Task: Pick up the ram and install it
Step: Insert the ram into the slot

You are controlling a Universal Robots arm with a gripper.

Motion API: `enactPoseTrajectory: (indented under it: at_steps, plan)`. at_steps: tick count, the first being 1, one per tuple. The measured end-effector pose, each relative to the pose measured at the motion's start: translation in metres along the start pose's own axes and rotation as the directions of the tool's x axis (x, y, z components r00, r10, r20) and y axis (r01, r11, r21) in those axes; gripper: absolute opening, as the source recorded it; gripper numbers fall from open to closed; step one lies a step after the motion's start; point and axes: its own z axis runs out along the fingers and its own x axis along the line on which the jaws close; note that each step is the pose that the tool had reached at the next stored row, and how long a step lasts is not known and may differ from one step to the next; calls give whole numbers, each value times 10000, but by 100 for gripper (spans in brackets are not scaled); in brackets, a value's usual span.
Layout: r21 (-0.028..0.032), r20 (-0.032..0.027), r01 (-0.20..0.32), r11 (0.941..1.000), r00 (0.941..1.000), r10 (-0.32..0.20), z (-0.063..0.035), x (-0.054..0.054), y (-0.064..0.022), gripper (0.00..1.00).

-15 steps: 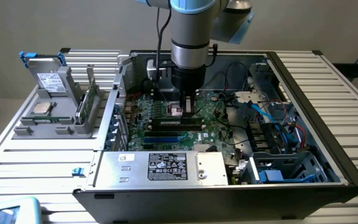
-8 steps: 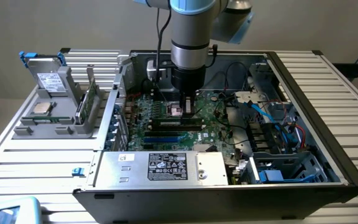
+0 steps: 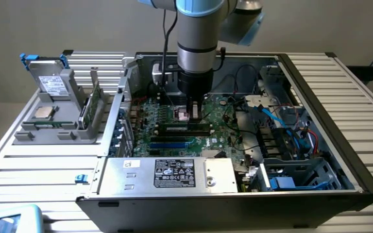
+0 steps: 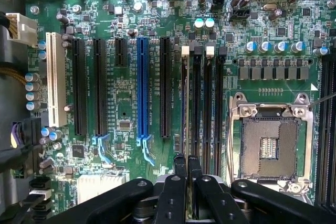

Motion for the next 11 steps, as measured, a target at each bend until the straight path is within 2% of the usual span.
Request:
enactPoseTrajectory:
  at_steps: [11]
  plan:
    - [-1,-2,0,10000,10000,0,5,-1,-13,13]
